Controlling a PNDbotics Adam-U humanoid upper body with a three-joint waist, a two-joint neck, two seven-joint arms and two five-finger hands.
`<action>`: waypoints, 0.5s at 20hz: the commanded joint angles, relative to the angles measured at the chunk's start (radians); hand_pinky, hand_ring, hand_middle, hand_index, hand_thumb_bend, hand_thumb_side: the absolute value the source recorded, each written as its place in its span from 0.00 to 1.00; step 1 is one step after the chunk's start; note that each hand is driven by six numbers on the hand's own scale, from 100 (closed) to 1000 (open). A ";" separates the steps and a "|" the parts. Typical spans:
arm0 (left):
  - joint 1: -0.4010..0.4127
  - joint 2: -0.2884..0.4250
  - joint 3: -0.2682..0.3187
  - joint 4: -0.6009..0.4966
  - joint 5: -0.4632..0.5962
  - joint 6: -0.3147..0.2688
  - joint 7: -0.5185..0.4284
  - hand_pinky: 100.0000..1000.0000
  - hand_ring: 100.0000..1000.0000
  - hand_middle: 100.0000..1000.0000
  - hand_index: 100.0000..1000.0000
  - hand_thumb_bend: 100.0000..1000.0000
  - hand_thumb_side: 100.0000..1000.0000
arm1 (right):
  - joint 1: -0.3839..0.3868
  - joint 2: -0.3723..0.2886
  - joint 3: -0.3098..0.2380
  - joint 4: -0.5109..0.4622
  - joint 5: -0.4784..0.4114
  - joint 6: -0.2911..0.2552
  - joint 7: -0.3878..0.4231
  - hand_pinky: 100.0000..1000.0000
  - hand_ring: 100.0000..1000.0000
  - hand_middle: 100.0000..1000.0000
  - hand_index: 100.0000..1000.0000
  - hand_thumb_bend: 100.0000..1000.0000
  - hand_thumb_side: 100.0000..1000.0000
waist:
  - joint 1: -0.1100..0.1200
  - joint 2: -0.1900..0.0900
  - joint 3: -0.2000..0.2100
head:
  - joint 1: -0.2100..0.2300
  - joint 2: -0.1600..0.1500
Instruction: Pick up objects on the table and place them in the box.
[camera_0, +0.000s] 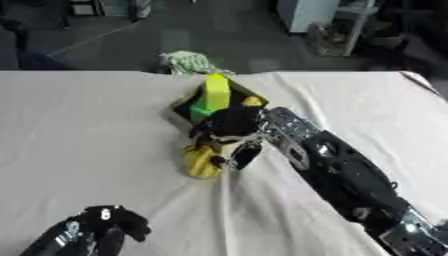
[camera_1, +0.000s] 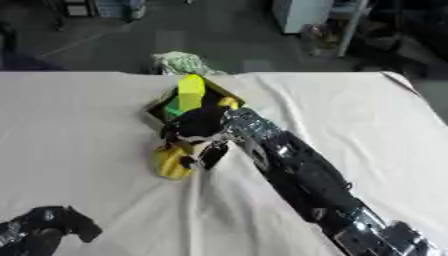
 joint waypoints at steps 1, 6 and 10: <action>-0.006 0.006 0.002 -0.021 0.002 -0.004 -0.001 0.69 0.66 0.49 0.70 0.00 0.68 | -0.013 -0.015 0.000 -0.041 -0.012 0.005 -0.057 0.84 0.88 0.87 0.44 0.04 0.21 | 0.003 -0.015 -0.001 | -0.004 -0.007; -0.007 0.007 0.002 -0.021 0.003 -0.004 0.000 0.69 0.66 0.49 0.70 0.00 0.68 | -0.006 -0.016 0.005 -0.058 -0.034 0.013 -0.144 0.83 0.86 0.84 0.33 0.04 0.16 | 0.002 -0.015 -0.002 | -0.005 -0.009; -0.006 0.007 0.002 -0.021 0.002 -0.004 0.000 0.69 0.66 0.49 0.70 0.00 0.68 | -0.001 -0.023 0.013 -0.069 -0.055 0.015 -0.213 0.82 0.85 0.82 0.29 0.01 0.13 | 0.002 -0.015 -0.003 | -0.005 -0.011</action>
